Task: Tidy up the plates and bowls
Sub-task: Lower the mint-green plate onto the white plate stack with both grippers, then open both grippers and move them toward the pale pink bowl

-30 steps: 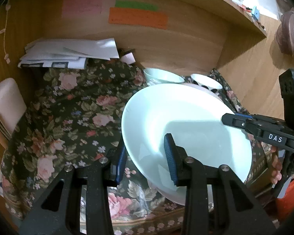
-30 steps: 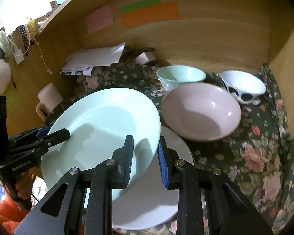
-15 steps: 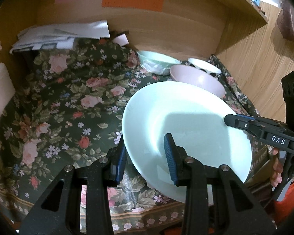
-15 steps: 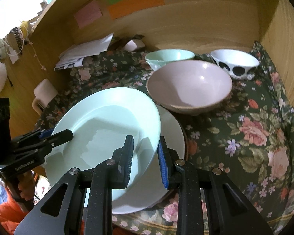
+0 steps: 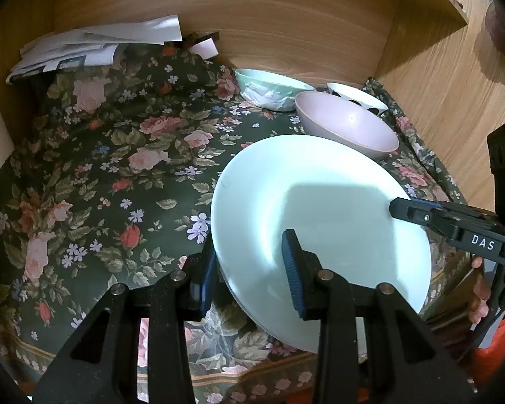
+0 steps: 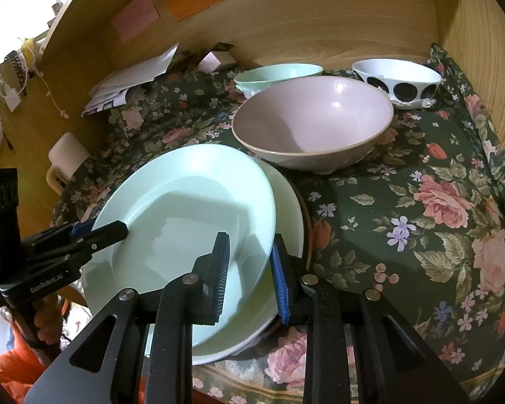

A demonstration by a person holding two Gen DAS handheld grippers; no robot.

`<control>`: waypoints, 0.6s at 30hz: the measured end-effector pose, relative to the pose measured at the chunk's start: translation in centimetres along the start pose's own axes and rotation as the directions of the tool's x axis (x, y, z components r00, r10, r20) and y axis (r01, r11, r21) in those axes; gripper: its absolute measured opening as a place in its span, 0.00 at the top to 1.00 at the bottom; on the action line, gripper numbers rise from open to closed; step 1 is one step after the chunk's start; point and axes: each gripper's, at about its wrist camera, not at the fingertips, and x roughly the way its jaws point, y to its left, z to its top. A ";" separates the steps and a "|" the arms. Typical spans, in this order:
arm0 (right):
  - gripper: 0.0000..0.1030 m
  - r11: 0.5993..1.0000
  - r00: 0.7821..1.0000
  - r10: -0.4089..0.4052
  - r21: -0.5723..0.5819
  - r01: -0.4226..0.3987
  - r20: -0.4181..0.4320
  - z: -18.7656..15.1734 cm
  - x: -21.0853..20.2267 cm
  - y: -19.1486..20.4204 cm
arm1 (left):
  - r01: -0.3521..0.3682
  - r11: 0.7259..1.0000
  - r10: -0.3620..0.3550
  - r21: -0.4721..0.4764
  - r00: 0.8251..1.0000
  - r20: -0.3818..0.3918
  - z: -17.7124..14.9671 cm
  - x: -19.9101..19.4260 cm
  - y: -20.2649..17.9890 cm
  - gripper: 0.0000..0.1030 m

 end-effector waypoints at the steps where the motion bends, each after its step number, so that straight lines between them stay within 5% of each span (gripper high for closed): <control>1: 0.78 1.000 1.000 0.001 0.000 -0.001 -0.001 0.0 0.0 0.0 | -0.002 1.000 0.002 0.001 1.000 0.000 0.1 0.0 0.1 0.64; 18: 0.79 1.000 1.000 0.009 0.003 -0.009 -0.006 -0.1 0.4 -0.2 | -0.021 1.000 0.022 0.023 0.998 -0.056 0.4 1.3 0.4 0.64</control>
